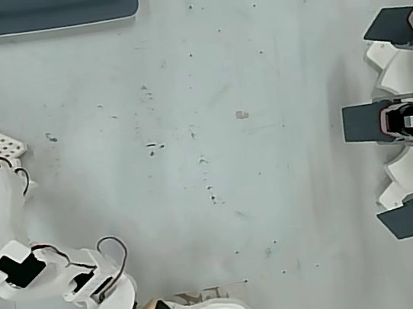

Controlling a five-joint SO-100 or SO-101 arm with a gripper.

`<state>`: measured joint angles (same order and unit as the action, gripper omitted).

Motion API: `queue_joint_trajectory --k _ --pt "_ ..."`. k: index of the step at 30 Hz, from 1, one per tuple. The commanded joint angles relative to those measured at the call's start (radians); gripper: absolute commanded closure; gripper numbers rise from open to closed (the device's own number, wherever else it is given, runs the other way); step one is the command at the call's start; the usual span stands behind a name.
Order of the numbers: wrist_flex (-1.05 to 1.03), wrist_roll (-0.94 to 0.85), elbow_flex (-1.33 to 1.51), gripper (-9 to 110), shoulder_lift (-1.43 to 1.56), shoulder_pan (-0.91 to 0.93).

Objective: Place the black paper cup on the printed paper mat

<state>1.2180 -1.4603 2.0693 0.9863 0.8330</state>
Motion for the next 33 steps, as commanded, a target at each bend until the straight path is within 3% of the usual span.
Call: queue_joint_trajectory --k 1,13,22,33 --pt "-0.006 0.011 0.044 48 0.124 0.018" --pt "0.046 0.020 0.391 46 0.416 0.018" --pt "0.100 0.002 0.614 51 0.637 0.002" --pt "0.161 -0.023 0.828 54 0.896 -0.143"
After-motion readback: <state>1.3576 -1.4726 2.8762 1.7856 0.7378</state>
